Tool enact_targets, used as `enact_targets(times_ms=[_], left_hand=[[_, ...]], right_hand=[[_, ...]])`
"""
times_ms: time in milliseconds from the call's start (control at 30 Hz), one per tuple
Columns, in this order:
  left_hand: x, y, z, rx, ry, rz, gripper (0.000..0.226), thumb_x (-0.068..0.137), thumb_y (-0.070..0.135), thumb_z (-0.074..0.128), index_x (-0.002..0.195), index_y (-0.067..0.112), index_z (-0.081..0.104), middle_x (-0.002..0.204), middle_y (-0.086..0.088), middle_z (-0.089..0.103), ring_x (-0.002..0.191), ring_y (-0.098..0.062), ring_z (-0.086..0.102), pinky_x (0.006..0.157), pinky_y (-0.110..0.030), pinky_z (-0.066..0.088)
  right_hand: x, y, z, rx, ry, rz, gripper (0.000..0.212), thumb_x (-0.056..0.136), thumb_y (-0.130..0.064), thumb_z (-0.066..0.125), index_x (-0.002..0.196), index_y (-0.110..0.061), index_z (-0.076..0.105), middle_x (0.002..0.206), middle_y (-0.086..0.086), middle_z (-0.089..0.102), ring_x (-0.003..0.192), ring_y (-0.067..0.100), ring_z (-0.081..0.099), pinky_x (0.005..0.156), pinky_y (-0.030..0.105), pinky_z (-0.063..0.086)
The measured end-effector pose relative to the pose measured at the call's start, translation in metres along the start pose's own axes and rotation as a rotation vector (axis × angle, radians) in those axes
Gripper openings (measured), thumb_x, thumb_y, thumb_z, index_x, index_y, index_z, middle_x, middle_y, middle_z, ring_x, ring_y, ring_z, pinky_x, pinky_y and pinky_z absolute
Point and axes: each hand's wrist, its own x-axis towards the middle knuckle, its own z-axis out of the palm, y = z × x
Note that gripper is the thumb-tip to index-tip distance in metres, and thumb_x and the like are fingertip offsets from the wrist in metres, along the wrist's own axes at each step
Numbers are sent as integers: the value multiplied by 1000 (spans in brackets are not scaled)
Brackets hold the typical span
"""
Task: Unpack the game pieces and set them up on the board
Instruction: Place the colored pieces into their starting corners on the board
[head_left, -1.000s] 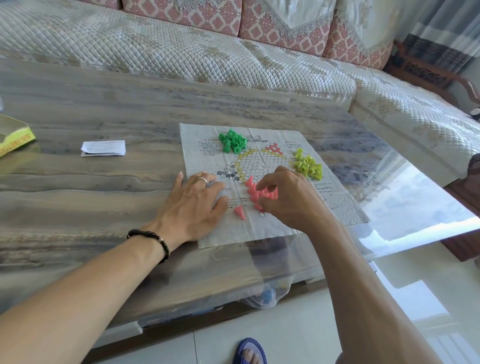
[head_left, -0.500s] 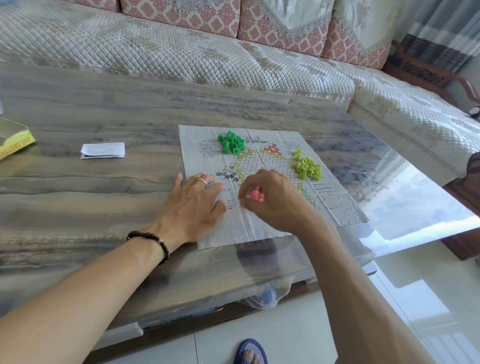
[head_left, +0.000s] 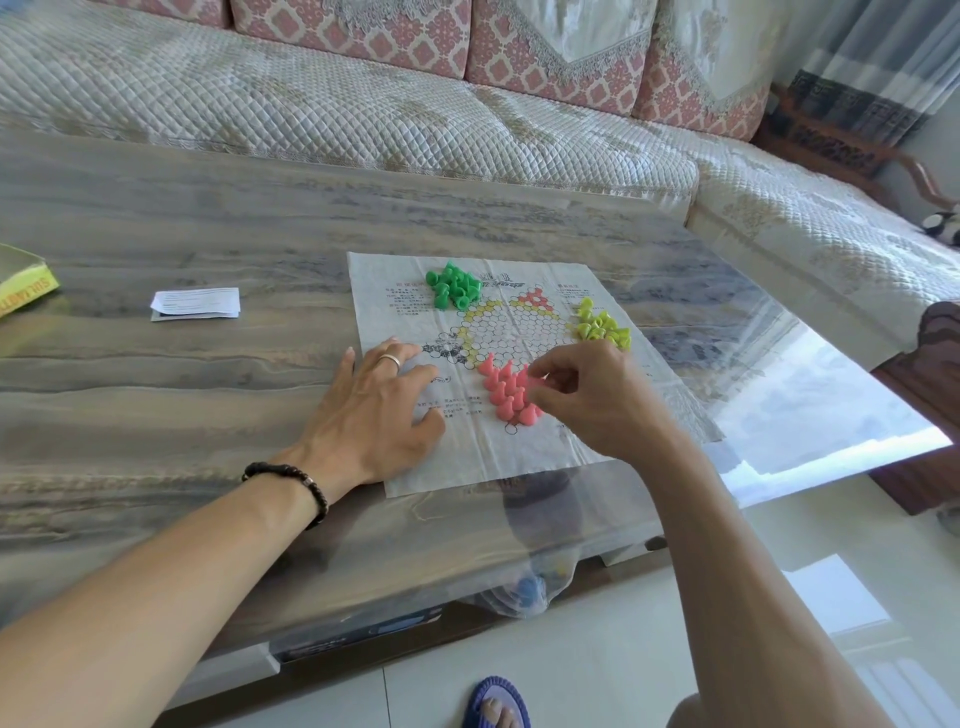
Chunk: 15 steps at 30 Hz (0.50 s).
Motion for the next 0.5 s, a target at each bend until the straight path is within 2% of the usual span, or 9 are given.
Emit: enact_targets(times_ms=[67, 100, 200, 267, 333, 400, 500], left_hand=[[0, 0, 0, 0, -5, -4, 67, 80, 49, 30, 138, 19, 46, 153, -6, 29, 145, -19, 13, 117, -52, 7], [0, 0, 0, 0, -7, -6, 68, 80, 49, 30, 139, 20, 46, 154, -6, 29, 145, -19, 13, 117, -52, 6], [0, -2, 2, 7, -10, -7, 68, 80, 50, 29, 139, 21, 45, 154, -5, 29, 145, -18, 13, 117, -51, 5], [1, -2, 3, 12, -9, -4, 68, 80, 50, 29, 140, 22, 44, 153, -5, 30, 145, -18, 14, 117, -51, 5], [1, -3, 4, 15, -8, -1, 68, 80, 51, 29, 139, 21, 45, 153, -6, 31, 144, -19, 15, 117, -52, 5], [2, -4, 5, 18, -6, -1, 67, 80, 51, 29, 139, 21, 45, 152, -6, 32, 144, -19, 16, 117, -52, 6], [1, -4, 6, 17, 1, 4, 66, 80, 50, 30, 137, 20, 47, 150, -6, 35, 144, -19, 17, 117, -52, 6]], right_hand=[[-2, -1, 0, -74, -46, -21, 12, 86, -15, 62, 83, -9, 73, 68, 6, 67, 62, 19, 60, 61, 36, 50], [-3, -2, 0, -93, -71, -21, 12, 86, -14, 62, 82, -9, 72, 69, 6, 67, 65, 21, 61, 63, 38, 50], [-5, -5, -1, -60, -110, 0, 7, 81, -20, 71, 75, -20, 72, 63, -8, 65, 58, 4, 57, 57, 24, 49], [-5, -6, -1, -55, -127, 10, 9, 78, -20, 75, 71, -20, 70, 60, -10, 63, 53, -2, 53, 51, 14, 44], [-5, -8, 1, -76, -136, 8, 9, 78, -16, 75, 71, -17, 70, 60, -9, 62, 53, -1, 52, 50, 12, 43], [-4, -10, 4, -102, -149, 3, 6, 78, -14, 74, 73, -16, 71, 61, -8, 61, 56, 2, 53, 52, 17, 43], [-3, -12, 7, -145, -165, -4, 5, 77, -13, 74, 74, -16, 70, 57, -12, 54, 54, 1, 49, 53, 17, 37]])
